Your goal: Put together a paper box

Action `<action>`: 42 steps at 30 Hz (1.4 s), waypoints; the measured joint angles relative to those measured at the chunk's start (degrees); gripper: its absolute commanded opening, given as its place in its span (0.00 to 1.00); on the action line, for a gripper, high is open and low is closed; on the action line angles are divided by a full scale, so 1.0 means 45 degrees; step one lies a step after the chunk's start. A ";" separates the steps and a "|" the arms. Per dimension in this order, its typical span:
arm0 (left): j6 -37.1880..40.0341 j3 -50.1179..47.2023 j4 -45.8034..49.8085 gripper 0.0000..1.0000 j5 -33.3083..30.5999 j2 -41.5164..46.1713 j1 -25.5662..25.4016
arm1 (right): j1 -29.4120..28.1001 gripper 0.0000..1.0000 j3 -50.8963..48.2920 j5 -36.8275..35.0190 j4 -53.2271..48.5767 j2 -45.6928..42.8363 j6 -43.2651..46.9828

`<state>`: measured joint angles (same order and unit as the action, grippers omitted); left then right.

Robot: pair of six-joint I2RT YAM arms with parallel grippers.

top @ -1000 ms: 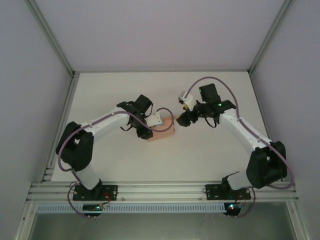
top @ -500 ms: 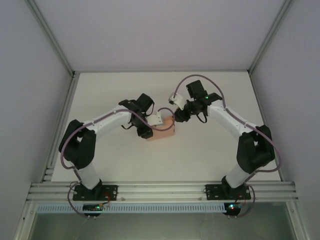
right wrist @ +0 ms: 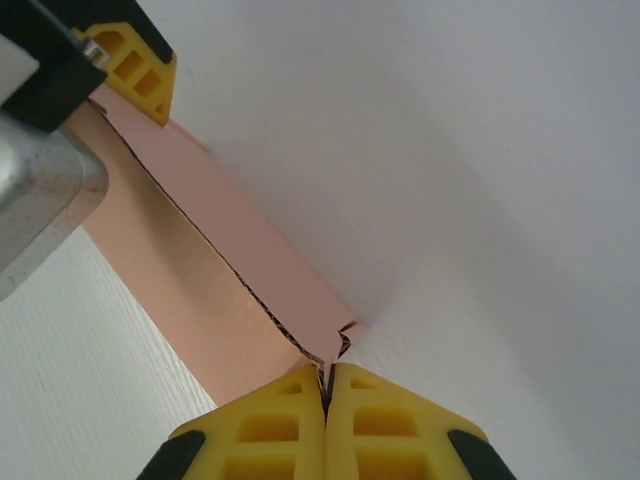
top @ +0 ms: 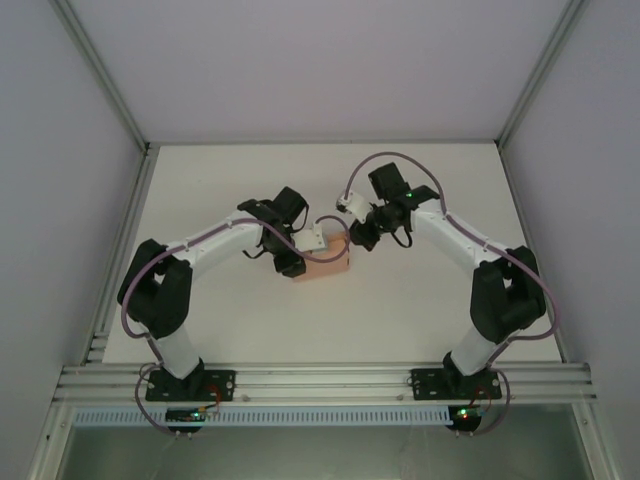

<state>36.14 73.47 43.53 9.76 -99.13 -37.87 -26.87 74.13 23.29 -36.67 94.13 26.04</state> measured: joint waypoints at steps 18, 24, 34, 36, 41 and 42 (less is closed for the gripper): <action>-0.0442 0.0335 0.0063 0.29 -0.0121 -0.0272 0.0000 | -0.1671 0.00 -0.4867 -0.3623 0.6645 -0.2749 -1.0331; -0.0461 0.0427 0.0117 0.28 -0.0121 -0.0345 0.0000 | -0.1681 0.00 -0.4872 -0.3589 0.6504 -0.2846 -1.0885; -0.0374 0.0724 0.0112 0.28 0.0063 -0.0495 0.0000 | -0.1549 0.00 -0.1987 -0.3536 0.2676 -0.1880 -1.1264; -0.0374 0.0724 0.0136 0.28 0.0068 -0.0525 -0.0005 | -0.1549 0.00 -0.2030 -0.3570 0.2667 -0.1865 -1.1142; -0.0369 0.0724 0.0214 0.28 -0.0102 -0.0573 0.0000 | -0.1647 0.00 -0.3643 -0.3784 0.4673 -0.2268 -0.9840; -0.0379 0.0724 0.0233 0.28 -0.0160 -0.0573 -0.0005 | -0.1685 0.00 -0.4133 -0.3891 0.5309 -0.2443 -0.9539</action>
<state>34.44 76.73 44.58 9.04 -101.71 -37.89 -34.46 55.53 5.78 -12.78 83.13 -16.88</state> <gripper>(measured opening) 0.425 0.047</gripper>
